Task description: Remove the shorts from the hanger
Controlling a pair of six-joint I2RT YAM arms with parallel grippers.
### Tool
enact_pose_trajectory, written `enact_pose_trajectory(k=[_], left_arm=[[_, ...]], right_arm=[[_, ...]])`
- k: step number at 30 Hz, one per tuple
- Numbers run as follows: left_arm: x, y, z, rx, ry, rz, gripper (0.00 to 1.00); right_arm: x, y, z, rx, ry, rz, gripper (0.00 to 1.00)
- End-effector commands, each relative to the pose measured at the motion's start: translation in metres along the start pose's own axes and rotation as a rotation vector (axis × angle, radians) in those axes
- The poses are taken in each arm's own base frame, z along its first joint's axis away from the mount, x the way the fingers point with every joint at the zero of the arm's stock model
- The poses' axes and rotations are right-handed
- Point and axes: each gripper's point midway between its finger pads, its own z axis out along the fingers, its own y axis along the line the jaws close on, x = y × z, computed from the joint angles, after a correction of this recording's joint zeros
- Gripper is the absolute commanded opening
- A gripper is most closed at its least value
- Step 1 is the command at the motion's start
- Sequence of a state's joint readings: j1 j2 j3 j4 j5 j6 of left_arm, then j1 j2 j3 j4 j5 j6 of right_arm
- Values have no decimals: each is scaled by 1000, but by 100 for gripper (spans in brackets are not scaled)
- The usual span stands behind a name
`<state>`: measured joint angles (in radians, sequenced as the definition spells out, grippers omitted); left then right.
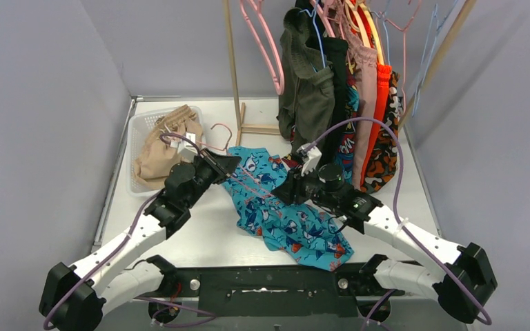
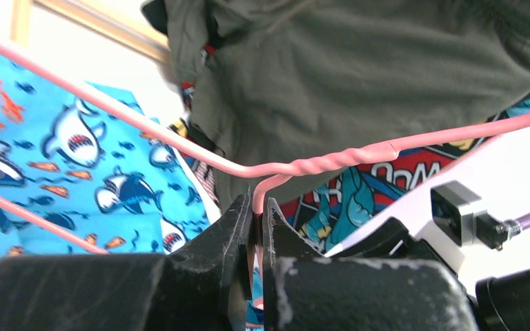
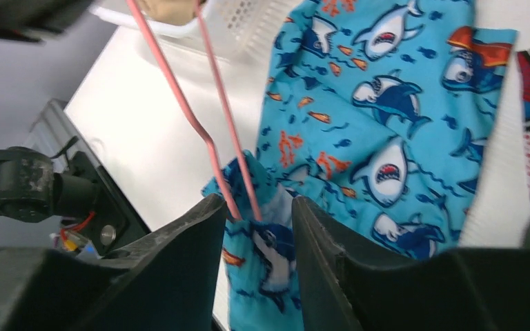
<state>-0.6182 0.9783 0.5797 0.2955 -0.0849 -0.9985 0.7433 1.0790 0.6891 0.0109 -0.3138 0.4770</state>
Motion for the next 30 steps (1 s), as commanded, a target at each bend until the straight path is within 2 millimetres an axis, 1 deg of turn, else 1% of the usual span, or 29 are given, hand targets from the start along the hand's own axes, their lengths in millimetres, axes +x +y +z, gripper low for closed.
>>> enact_pose_trajectory(k=[1,5,7,9,11,13,14,15,16,18,19,20,22,23,26,28,30], left_arm=[[-52,-31,-8,14,-122,140,0],[-66,-36,-14,-20,-138,231,0],[-69,-34,-16,-38,-140,250,0],[-71,-34,-19,-45,-143,263,0],[-74,-33,-23,-59,-153,270,0],[-80,-32,-27,-75,-171,278,0],[-83,-32,-29,-85,-180,287,0],[-86,-30,-32,-99,-187,296,0],[-90,-29,-35,-117,-199,302,0],[-98,-27,-41,-152,-221,323,0],[-102,-27,-45,-163,-234,332,0],[-106,-27,-48,-176,-246,342,0],[-116,-30,-57,-192,-277,352,0],[-121,-29,-60,-205,-294,355,0],[-130,-30,-71,-225,-329,355,0],[-132,-29,-76,-232,-341,351,0],[-134,-29,-80,-234,-347,347,0]], right_arm=[[6,-15,-14,82,5,56,46],[14,-2,-18,6,59,39,62],[25,5,-16,-28,118,32,70],[42,8,-10,-33,201,14,74],[57,6,-4,-19,267,4,74],[66,2,3,10,300,3,71],[69,1,7,13,310,5,67],[67,2,11,14,309,1,58],[65,0,16,32,303,-2,47],[52,-6,27,87,262,-1,21],[44,-6,33,98,238,-5,13],[36,-5,39,102,216,-13,8],[20,-3,52,116,188,-37,2],[13,-1,57,121,182,-52,0],[-18,15,70,95,121,-98,0],[-45,29,72,74,36,-126,0],[-72,42,66,45,-68,-158,0]])
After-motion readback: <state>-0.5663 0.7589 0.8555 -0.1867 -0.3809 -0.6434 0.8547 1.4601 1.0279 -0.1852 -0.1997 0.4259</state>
